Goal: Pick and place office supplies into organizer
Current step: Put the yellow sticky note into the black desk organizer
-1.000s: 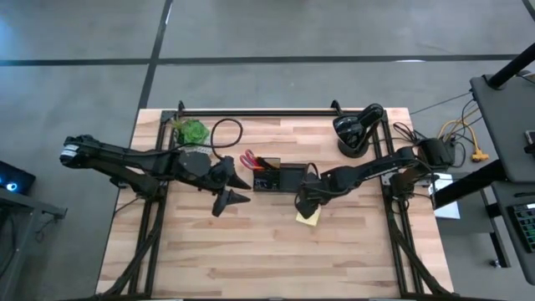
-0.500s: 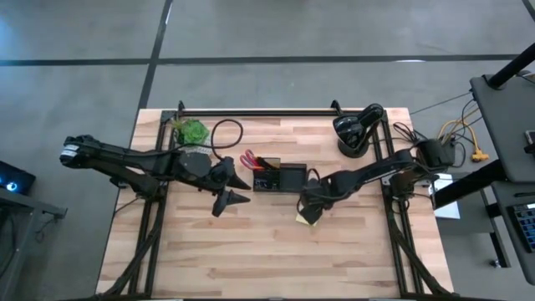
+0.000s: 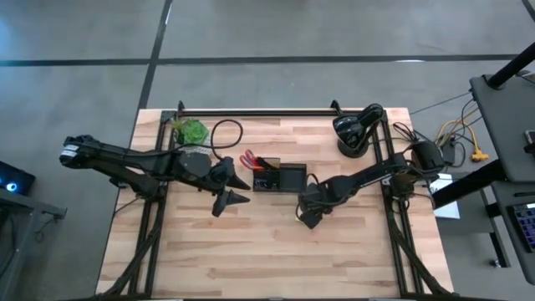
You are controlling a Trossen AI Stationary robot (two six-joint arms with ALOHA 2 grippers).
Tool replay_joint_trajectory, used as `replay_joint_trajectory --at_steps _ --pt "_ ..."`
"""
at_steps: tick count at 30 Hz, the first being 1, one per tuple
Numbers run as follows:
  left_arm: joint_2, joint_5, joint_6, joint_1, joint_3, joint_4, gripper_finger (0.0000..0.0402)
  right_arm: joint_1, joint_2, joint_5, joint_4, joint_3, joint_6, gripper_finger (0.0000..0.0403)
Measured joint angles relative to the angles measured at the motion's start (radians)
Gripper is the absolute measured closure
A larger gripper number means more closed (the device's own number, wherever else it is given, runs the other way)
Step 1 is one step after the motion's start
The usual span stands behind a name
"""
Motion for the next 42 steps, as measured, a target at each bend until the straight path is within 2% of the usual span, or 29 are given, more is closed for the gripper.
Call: replay_joint_trajectory --at_steps 8,23,29,36,42 --pt "0.000 0.000 0.000 0.000 0.000 0.000 0.0213 -0.002 -0.015 0.109 0.020 0.026 -0.016 0.0215" --pt "-0.021 0.000 0.000 0.000 -0.001 -0.001 0.0213 -0.006 -0.013 0.166 0.003 0.092 -0.062 0.0170" --pt "-0.026 0.000 0.000 0.000 -0.003 -0.009 0.0213 -0.021 -0.010 0.161 0.004 0.080 -0.081 0.0161" --pt "-0.030 0.000 0.000 0.000 -0.003 -0.022 0.0213 -0.025 0.036 0.154 0.075 0.080 -0.136 0.0167" --pt "-0.032 -0.005 0.001 0.000 -0.003 -0.034 0.0213 -0.029 0.067 0.158 0.090 0.084 -0.154 0.0188"
